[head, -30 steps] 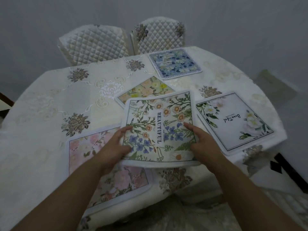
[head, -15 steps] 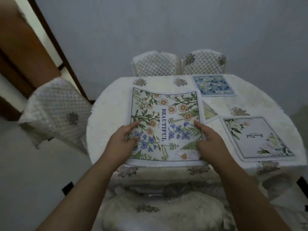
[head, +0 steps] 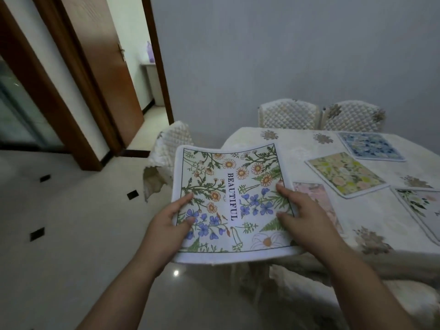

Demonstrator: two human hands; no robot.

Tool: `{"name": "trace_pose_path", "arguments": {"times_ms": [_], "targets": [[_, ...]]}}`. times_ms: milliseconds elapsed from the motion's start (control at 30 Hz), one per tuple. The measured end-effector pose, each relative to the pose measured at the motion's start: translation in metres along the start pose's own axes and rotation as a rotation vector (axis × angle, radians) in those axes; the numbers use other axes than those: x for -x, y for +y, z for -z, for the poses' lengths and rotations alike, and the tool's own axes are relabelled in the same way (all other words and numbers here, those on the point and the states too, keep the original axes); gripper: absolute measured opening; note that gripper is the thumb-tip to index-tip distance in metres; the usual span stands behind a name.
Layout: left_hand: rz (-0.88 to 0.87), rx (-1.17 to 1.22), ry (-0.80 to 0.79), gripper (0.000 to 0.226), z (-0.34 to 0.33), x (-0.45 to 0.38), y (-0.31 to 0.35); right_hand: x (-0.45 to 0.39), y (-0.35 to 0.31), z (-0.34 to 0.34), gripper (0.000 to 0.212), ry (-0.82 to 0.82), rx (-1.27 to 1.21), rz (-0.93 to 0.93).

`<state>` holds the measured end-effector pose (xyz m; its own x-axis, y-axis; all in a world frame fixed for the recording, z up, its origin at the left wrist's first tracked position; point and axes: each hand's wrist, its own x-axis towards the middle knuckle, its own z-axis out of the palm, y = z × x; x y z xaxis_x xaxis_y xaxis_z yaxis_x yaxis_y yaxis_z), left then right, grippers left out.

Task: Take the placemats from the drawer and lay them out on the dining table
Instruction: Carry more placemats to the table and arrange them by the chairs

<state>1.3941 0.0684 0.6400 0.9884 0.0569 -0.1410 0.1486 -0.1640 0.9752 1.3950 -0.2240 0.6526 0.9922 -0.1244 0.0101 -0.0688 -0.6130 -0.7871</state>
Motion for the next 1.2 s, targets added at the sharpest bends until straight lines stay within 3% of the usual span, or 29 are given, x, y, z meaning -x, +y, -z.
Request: {"name": "trace_pose_path", "arguments": {"times_ms": [200,467,733,1000,1200], "targets": [[-0.02,-0.009,0.074,0.047,0.095,0.002,0.004,-0.003,-0.076,-0.06,0.064,-0.03,-0.025,0.045],[-0.014,-0.046,0.097,0.047,0.16,-0.069,0.009,-0.064,-0.119,-0.123,0.062,-0.026,-0.118,0.01],[-0.058,-0.147,0.077,0.045,0.213,-0.206,0.015,-0.191,-0.139,-0.209,0.06,0.009,-0.222,-0.035],[-0.032,-0.164,0.129,0.046,0.289,-0.345,0.025,-0.327,-0.204,-0.285,0.062,-0.06,-0.111,-0.009],[-0.088,-0.181,0.011,0.047,0.331,-0.465,0.022,-0.398,-0.235,-0.32,0.061,0.03,-0.1,-0.08]]}}
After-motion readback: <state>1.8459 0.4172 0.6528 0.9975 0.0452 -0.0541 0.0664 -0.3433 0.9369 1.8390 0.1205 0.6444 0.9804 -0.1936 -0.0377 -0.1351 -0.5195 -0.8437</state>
